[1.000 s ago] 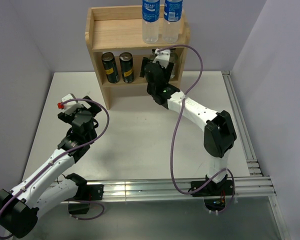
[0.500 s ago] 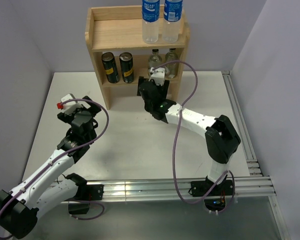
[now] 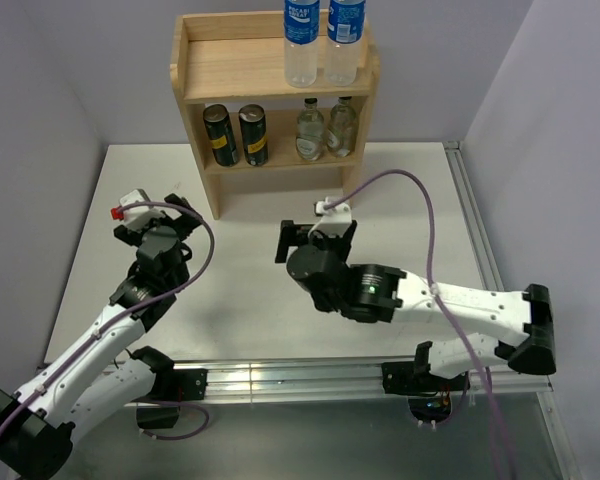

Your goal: Place and organize the beverage onto the shelf

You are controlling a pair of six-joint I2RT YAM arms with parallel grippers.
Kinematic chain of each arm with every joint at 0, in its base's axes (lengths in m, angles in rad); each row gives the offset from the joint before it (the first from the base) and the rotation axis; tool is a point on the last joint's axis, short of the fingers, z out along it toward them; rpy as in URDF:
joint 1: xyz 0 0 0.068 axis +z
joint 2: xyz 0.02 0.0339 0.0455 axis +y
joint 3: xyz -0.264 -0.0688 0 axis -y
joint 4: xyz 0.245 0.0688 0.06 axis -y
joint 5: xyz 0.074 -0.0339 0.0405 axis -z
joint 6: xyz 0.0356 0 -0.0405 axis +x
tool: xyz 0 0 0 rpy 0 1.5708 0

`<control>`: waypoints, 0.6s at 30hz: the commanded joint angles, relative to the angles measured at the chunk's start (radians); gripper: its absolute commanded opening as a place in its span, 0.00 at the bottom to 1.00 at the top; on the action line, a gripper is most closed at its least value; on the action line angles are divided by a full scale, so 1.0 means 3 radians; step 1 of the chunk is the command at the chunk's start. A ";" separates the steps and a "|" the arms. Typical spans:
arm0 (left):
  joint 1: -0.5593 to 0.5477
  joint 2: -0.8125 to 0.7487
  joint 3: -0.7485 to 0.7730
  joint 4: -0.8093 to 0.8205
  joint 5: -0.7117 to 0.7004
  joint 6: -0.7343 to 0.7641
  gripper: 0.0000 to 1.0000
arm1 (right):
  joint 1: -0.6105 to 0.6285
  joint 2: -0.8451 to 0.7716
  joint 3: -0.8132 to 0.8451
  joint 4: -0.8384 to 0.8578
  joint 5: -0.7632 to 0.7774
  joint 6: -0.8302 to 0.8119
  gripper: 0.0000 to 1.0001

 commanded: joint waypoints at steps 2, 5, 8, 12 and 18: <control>-0.0176 -0.0468 -0.0109 0.0268 0.0263 0.0184 0.99 | 0.0342 -0.0464 0.0054 -0.0699 0.0820 0.0201 0.97; -0.0329 -0.0663 -0.0130 0.0340 0.0335 0.0245 0.99 | 0.0577 -0.0664 0.0044 -0.0516 0.1014 -0.0111 0.97; -0.0381 -0.0694 -0.0064 0.0238 0.0330 0.0200 0.99 | 0.0721 -0.0848 0.0018 -0.0030 0.1198 -0.0652 0.98; -0.0401 -0.0684 0.0013 0.0161 0.0304 0.0184 0.99 | 0.0783 -0.0823 0.0156 0.0170 0.1464 -0.1072 0.99; -0.0416 -0.0689 0.0044 0.0141 0.0284 0.0184 0.99 | 0.0783 -0.0818 0.0192 0.0288 0.1455 -0.1155 0.99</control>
